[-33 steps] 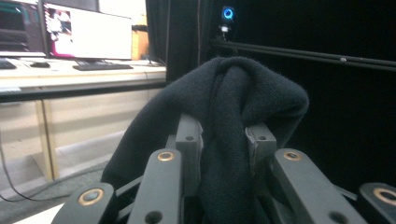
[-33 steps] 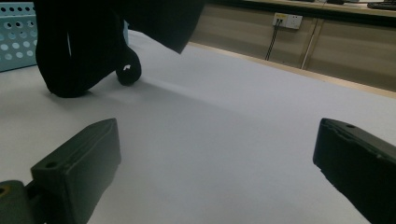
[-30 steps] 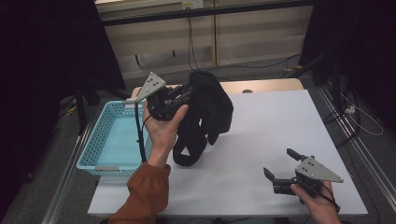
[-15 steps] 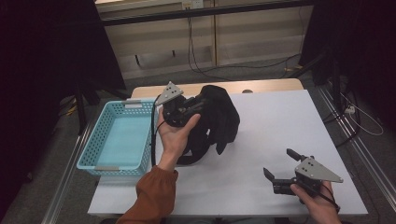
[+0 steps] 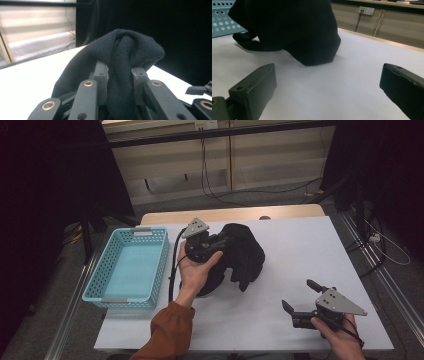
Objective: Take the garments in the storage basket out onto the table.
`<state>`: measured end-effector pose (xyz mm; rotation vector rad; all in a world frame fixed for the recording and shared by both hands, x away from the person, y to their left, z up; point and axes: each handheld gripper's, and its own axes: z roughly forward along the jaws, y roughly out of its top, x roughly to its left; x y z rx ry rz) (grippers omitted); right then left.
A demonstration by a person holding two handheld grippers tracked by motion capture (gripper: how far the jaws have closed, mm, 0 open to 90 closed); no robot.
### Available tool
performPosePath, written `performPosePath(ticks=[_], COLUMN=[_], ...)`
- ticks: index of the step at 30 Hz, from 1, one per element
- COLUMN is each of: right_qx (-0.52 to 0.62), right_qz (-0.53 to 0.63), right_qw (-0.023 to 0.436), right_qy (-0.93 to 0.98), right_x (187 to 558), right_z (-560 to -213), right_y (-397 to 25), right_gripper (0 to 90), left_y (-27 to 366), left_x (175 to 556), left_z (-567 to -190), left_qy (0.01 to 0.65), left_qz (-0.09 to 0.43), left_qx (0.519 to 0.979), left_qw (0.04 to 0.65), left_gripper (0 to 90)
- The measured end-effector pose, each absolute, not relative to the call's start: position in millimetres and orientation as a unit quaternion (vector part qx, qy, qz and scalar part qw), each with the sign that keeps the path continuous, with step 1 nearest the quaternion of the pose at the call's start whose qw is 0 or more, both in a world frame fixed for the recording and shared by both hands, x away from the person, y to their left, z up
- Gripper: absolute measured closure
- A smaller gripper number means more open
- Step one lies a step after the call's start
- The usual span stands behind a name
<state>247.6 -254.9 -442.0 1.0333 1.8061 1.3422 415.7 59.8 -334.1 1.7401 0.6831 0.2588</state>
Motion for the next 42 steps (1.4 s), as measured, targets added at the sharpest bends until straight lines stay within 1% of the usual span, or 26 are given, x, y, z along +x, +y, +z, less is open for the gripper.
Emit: performPosePath(ticks=[6,15,23,29,42], right_qx=[0.394,0.393,0.392,0.392,0.391], right_qz=[0.511,0.512,0.512,0.509,0.508], right_qw=[0.326,0.325,0.323,0.324,0.323], right_qy=[0.691,0.692,0.693,0.695,0.696], right_x=[248,249,248,248,247], right_z=[-442,-443,-443,-443,-443], right_y=[-254,-255,-254,-254,-253], right_gripper=[0.0,0.0,0.0,0.0,0.0], left_y=[54,45,38,33,22], left_x=[415,423,422,424,420], left_z=[-347,-372,-390,-411,-436], left_qy=[0.284,0.288,0.285,0.291,0.282], left_qz=[0.110,0.084,0.068,0.067,0.057], left_qx=[0.766,0.789,0.810,0.825,0.847], left_qw=[0.566,0.537,0.508,0.480,0.448], left_gripper=[72.3,72.2,72.1,71.9,71.2])
